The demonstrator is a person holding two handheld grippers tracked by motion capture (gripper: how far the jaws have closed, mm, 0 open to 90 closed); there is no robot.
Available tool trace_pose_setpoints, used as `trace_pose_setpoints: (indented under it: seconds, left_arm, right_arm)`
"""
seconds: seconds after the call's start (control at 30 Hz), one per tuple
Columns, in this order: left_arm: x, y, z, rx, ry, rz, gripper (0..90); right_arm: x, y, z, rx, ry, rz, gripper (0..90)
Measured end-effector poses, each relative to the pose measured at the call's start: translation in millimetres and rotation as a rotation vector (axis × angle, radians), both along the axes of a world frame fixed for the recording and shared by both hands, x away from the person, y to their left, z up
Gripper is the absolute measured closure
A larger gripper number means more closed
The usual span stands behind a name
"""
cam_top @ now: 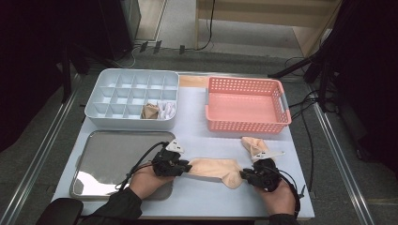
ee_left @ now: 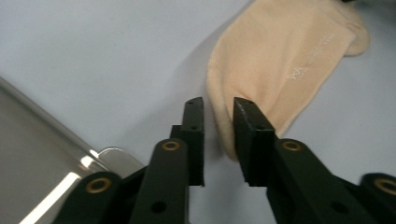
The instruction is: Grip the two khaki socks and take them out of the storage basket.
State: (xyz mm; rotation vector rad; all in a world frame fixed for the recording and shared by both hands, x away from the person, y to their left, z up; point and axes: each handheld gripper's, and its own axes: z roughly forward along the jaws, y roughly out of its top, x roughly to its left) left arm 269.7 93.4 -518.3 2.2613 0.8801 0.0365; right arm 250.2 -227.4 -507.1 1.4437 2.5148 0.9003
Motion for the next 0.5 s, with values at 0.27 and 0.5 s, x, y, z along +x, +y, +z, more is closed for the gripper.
trace_pose_setpoints:
  seconds: [0.27, 0.5]
  left_arm:
    - [-0.4, 0.8, 0.6, -0.006, 0.004, -0.005, 87.9]
    - [0.3, 1.1, -0.7, -0.004, 0.009, -0.012, 88.3]
  right_arm:
    - [2.9, -4.0, 1.4, 0.013, 0.032, -0.02, 85.8]
    - [8.0, -14.3, 2.5, 0.022, 0.033, -0.05, 86.4]
